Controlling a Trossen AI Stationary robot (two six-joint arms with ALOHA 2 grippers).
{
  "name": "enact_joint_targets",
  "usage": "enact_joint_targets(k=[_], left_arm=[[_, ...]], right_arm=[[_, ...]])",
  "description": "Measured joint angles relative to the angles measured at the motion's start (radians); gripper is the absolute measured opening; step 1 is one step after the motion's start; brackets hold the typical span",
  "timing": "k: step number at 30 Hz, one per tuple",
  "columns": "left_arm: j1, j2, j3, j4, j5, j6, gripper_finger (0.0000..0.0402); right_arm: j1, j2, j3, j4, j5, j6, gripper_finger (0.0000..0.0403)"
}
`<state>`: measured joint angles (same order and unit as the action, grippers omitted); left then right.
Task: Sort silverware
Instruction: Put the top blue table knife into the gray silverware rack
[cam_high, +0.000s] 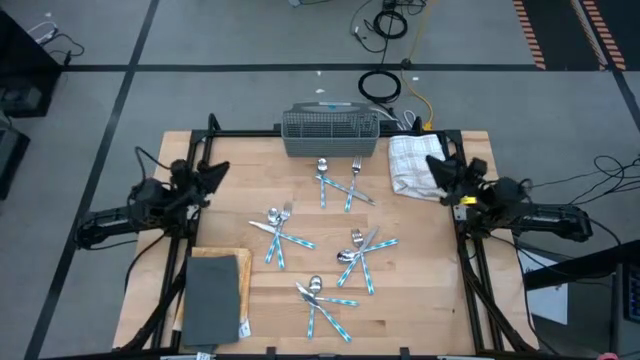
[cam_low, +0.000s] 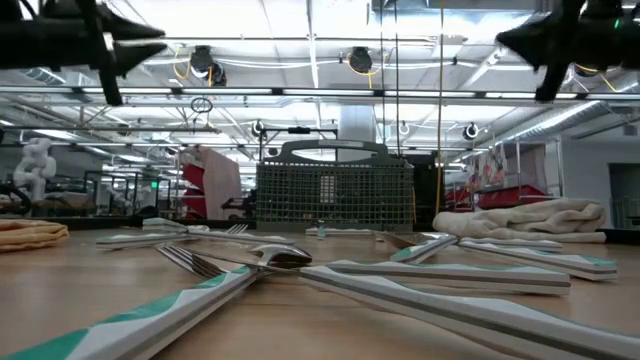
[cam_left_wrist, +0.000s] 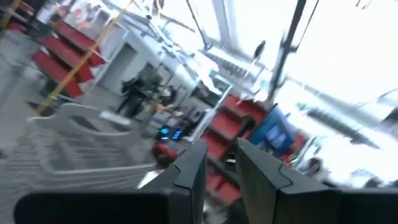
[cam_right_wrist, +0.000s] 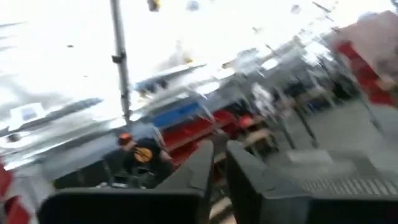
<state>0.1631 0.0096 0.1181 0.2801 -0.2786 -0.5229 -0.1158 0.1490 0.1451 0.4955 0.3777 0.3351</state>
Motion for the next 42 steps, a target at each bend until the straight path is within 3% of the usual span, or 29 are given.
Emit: enact_joint_targets(k=[5,11,17,21,28,32,36,42], left_arm=[[0.000,0.079,0.173,-0.084,0.000,-0.032,0.0089],[0.000,0.294,0.478,-0.257,-0.002,0.060,0.0073],[0.000,0.564,0.800,-0.783,-0.021,-0.065,0.0070],[0.000,0.721,0.932,-1.080,-0.070,-0.161,0.0070],[0.000,0.861,0.987,-1.234,-0.031,-0.206,0.0070],[0.000,0.881,0.987,-1.290,0.010,-0.227,0.0070],[0.000,0.874,0.987,-1.343,0.020,-0.163,0.0070],[0.000,0.856,0.987,-1.440,0.028,-0.070,0.0070]], right_arm=[[0.000,0.067,0.212,-0.076,-0.092,-0.154,0.0097],[0.000,0.255,0.537,-0.452,-0.098,-0.283,0.0163],[0.000,0.511,0.775,-0.797,-0.092,-0.296,0.0192],[-0.001,0.673,0.865,-0.926,-0.088,-0.264,0.0194],[-0.024,0.901,0.899,-1.032,-0.103,-0.176,0.0194],[-0.025,0.998,0.898,-1.164,-0.247,-0.069,0.0194],[0.035,1.080,0.898,-1.258,-0.344,0.047,0.0194],[0.145,1.197,0.898,-1.257,-0.351,-0.021,0.0194]])
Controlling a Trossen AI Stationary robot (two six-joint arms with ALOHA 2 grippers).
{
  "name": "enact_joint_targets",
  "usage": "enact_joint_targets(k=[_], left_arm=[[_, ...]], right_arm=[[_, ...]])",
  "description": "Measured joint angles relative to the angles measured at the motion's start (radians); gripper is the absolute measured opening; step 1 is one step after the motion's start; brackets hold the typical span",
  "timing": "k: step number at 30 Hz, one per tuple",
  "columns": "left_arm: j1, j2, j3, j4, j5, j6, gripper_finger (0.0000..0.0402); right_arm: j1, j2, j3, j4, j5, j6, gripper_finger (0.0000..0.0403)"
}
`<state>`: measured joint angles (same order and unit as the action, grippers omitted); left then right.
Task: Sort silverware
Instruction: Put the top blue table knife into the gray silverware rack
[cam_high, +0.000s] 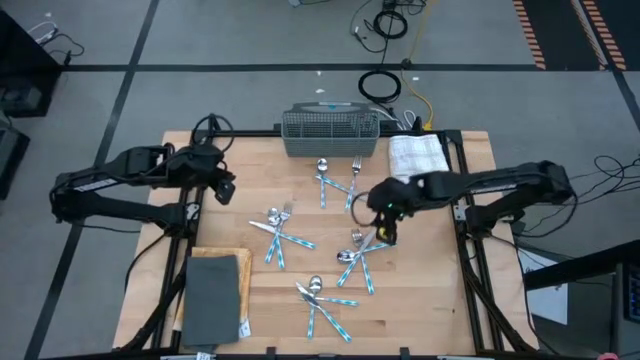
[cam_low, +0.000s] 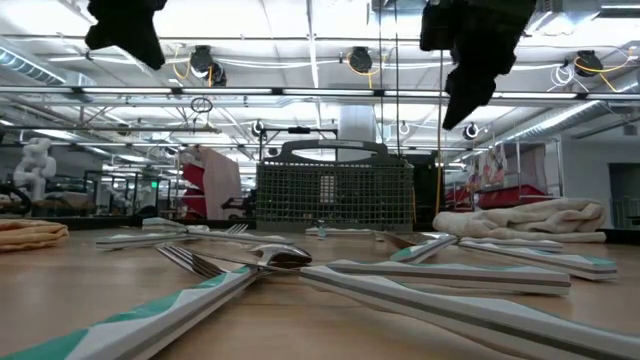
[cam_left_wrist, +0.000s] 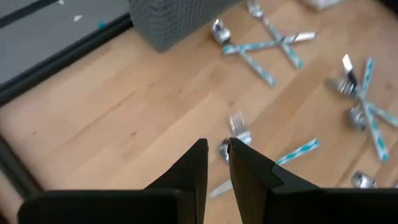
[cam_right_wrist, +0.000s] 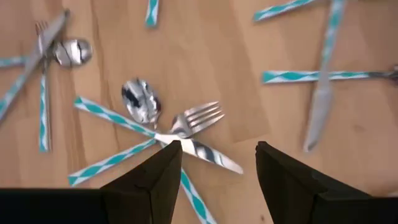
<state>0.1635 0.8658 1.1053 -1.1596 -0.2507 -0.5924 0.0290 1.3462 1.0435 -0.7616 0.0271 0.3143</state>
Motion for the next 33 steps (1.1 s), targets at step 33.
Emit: enact_joint_targets(k=[33], left_arm=[[0.000,-0.011,0.000,-0.058,-0.040,0.052,0.0070]], right_arm=[[-0.319,0.347,-0.001,0.259,0.015,-0.165,0.0194]])
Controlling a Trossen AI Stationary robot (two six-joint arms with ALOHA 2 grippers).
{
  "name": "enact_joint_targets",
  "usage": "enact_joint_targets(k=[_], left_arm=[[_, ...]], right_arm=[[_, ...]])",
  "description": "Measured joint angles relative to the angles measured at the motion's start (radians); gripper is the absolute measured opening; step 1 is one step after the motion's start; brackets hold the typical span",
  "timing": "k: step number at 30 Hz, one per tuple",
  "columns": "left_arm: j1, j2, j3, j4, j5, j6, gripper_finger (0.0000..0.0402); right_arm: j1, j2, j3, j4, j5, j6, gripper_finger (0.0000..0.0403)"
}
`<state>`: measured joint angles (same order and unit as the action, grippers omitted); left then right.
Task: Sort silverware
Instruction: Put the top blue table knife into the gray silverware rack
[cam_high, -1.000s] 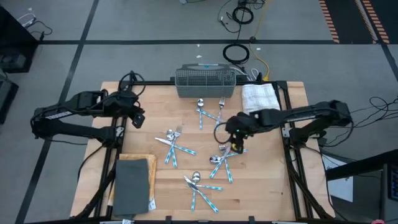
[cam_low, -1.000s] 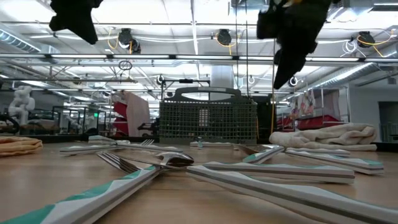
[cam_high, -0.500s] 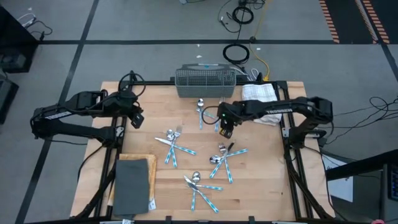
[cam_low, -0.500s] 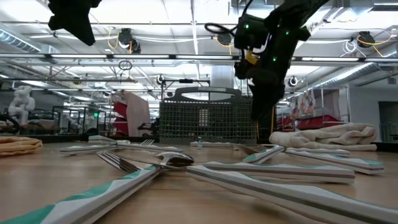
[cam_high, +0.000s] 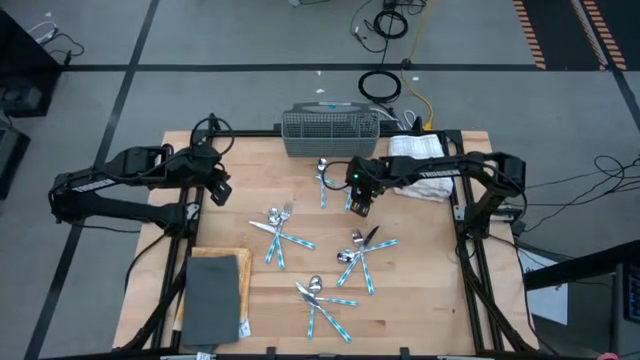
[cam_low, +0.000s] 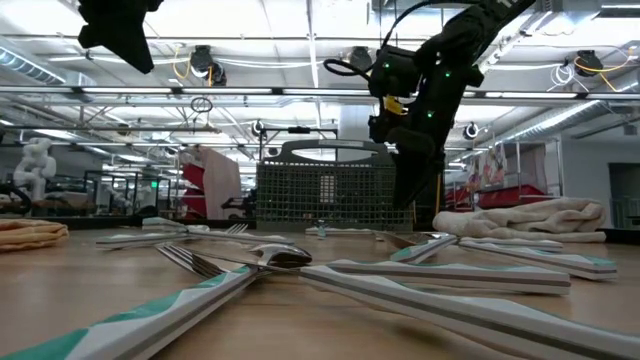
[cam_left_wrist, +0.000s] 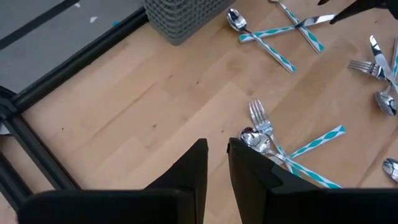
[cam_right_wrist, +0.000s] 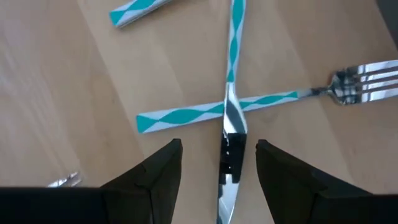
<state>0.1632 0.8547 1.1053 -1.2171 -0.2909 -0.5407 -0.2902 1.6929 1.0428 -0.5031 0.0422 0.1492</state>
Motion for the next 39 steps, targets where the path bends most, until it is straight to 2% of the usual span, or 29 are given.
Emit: enact_joint_targets(k=[9,20,23,27,28,39], left_arm=[[0.000,0.000,0.000,0.000,-0.001,0.000,0.0070],[0.000,0.000,0.000,0.000,-0.002,0.002,0.0070],[0.000,0.000,0.000,0.000,-0.002,0.000,0.0070],[0.000,0.000,0.000,-0.001,-0.002,0.001,0.0070],[0.000,0.000,0.000,-0.001,-0.002,0.003,0.0070],[0.000,0.000,-0.001,-0.001,-0.002,0.027,0.0070]], right_arm=[[-0.026,0.032,0.000,0.021,-0.050,-0.039,0.0194],[-0.042,0.163,0.006,0.026,-0.051,-0.023,0.0191],[-0.054,0.191,0.009,0.017,-0.057,0.035,0.0156],[-0.057,0.196,0.008,-0.001,-0.058,0.088,0.0039],[-0.057,0.193,0.008,-0.004,-0.057,0.103,0.0025],[-0.048,0.098,0.027,-0.055,-0.072,0.166,0.0013]])
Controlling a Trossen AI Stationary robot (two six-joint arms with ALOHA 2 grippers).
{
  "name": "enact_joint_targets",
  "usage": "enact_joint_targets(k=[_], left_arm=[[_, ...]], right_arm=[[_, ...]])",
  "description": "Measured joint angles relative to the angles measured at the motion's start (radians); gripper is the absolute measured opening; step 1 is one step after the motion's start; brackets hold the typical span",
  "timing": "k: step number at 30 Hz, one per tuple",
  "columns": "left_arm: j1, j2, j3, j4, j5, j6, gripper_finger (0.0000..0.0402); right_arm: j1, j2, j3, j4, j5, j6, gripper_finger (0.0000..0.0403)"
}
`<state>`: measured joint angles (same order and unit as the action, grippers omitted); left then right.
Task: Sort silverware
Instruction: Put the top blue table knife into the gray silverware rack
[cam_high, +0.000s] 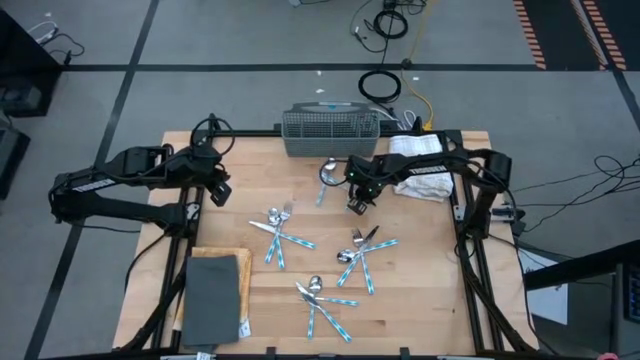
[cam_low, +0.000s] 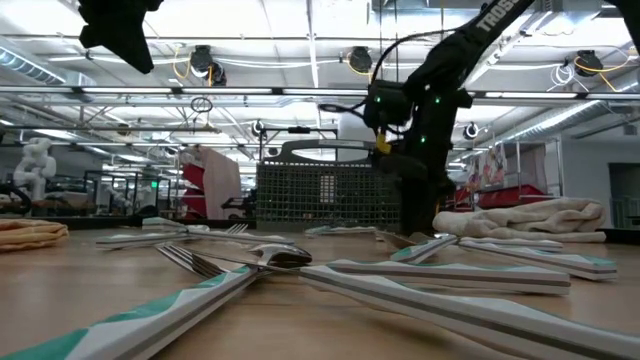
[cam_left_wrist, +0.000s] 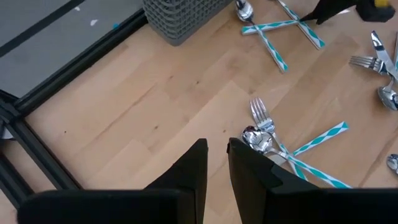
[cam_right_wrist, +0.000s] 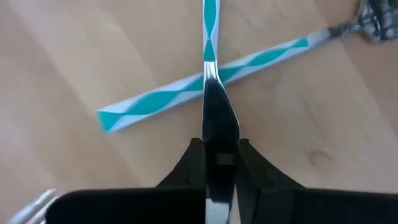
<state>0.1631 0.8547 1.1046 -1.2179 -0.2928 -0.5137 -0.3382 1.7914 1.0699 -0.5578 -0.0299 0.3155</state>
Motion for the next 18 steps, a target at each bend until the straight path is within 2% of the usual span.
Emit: enact_joint_targets(k=[10,18], left_arm=[[0.000,0.000,0.000,0.000,0.000,0.018,0.0070],[0.000,0.000,0.000,0.000,0.000,0.025,0.0070]], right_arm=[[0.008,-0.064,0.050,-0.132,0.011,0.039,0.0012],[0.026,-0.063,0.051,-0.323,0.107,0.050,0.0012]])
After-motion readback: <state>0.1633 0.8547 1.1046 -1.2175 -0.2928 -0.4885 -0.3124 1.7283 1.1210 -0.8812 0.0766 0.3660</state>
